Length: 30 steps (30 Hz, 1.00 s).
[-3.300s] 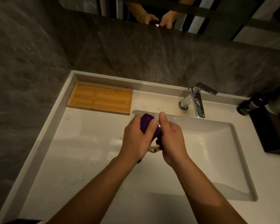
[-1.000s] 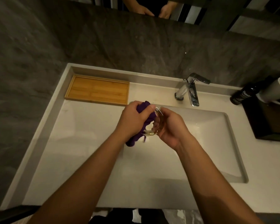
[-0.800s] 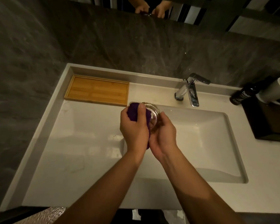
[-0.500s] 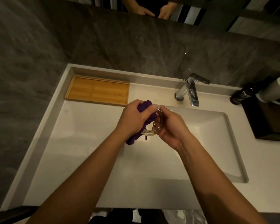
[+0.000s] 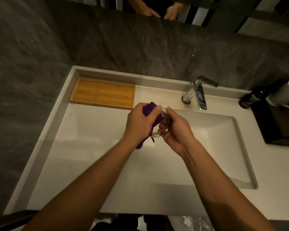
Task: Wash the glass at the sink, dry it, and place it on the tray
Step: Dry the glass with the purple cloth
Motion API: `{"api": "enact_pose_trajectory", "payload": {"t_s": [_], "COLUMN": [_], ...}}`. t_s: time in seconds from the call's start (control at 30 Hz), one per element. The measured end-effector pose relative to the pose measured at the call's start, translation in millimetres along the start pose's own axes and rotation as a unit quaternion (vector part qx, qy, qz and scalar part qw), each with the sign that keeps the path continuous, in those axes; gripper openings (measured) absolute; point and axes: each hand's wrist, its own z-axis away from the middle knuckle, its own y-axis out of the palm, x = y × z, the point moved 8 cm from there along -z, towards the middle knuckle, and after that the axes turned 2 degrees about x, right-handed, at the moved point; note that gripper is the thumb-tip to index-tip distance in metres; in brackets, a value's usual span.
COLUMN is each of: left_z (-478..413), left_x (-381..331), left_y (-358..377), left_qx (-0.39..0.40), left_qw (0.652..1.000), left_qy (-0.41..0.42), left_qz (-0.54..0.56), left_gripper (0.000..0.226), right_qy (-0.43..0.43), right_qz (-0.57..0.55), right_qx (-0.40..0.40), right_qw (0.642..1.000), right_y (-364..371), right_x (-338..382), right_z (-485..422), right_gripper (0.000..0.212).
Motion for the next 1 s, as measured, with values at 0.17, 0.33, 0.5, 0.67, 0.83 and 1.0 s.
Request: {"api": "enact_pose_trajectory", "payload": {"t_s": [0.17,0.33,0.5,0.67,0.83,1.0], "left_z": [34.3,-3.2,0.1,38.2,2.1,6.0], "left_x": [17.7,-1.1,-0.7,27.5,20.2,15.4], "left_y": [-1.4,0.7,-1.2,-0.5,0.6,5.0], "left_qx": [-0.170,0.112,0.019,-0.183,0.070,0.042], "left_qw": [0.968,0.993,0.999,0.959,0.997,0.999], "left_qy": [-0.063,-0.006,0.000,-0.086,-0.040,-0.016], "left_qz": [0.172,-0.028,0.039,0.198,-0.004,0.029], "left_gripper": [0.037,0.027,0.033,0.040,0.034,0.031], "right_qy": [-0.023,0.019,-0.005,-0.021,0.033,0.017], "right_qz": [-0.126,0.079,0.049,-0.095,0.099,0.101], "right_qx": [-0.028,0.032,-0.013,-0.024,0.019,-0.048], "right_qw": [0.991,0.996,0.999,0.995,0.994,0.994], "right_y": [4.4,-9.2,-3.5,5.0,-12.6,-12.1], "right_x": [-28.5,-3.5,0.4,-32.5,-13.9,-10.9], "right_z": [4.2,-0.6,-3.9,5.7,-2.1,-1.9], "right_gripper": [0.044,0.044,0.034,0.048,0.053,0.047]}}
